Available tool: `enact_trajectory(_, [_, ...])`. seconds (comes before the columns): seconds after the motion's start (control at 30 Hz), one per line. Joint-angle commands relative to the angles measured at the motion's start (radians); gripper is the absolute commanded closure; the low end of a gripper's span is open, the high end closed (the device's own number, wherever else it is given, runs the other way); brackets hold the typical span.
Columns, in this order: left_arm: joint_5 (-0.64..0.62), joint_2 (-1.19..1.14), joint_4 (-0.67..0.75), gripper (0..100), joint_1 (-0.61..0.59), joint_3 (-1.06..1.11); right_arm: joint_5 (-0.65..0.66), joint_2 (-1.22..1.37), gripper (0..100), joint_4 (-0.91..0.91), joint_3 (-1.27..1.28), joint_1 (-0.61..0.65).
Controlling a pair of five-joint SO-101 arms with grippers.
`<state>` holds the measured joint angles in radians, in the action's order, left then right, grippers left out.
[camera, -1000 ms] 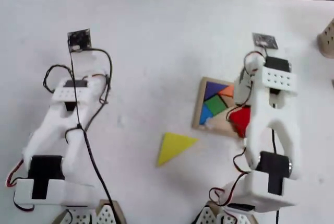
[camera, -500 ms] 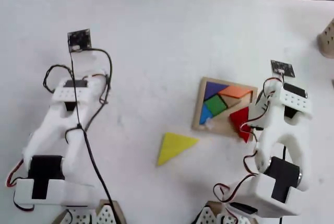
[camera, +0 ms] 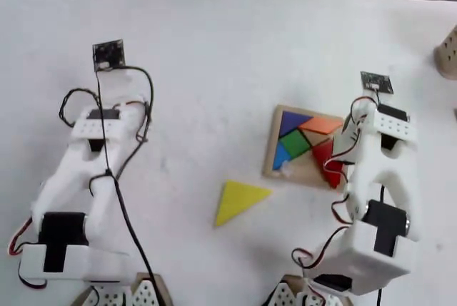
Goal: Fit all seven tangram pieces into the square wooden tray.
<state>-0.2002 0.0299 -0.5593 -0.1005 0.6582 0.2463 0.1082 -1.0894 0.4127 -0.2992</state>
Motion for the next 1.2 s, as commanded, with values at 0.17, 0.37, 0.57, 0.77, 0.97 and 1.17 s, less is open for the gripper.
enact_trajectory(0.17, [-0.009, 0.002, 0.023, 98, 0.016, -0.055, -0.040, 0.096, 98.0, -0.030, -0.163, 0.074])
enact_trajectory(0.37, [-0.009, 0.002, 0.023, 98, 0.016, -0.057, -0.051, 0.059, 98.0, -0.090, -0.198, 0.071])
enact_trajectory(0.57, [-0.009, 0.002, 0.023, 98, 0.016, -0.057, -0.051, -0.005, 98.0, -0.194, -0.192, 0.062])
enact_trajectory(0.77, [-0.009, 0.002, 0.023, 98, 0.016, -0.057, -0.051, -0.101, 98.0, -0.259, -0.130, 0.071])
enact_trajectory(0.97, [-0.009, 0.004, 0.021, 98, 0.016, -0.055, -0.049, -0.334, 98.0, -0.191, 0.114, 0.159])
enact_trajectory(1.17, [-0.009, 0.010, 0.008, 98, -0.005, -0.054, -0.043, -0.533, 97.7, -0.091, 0.313, 0.297])
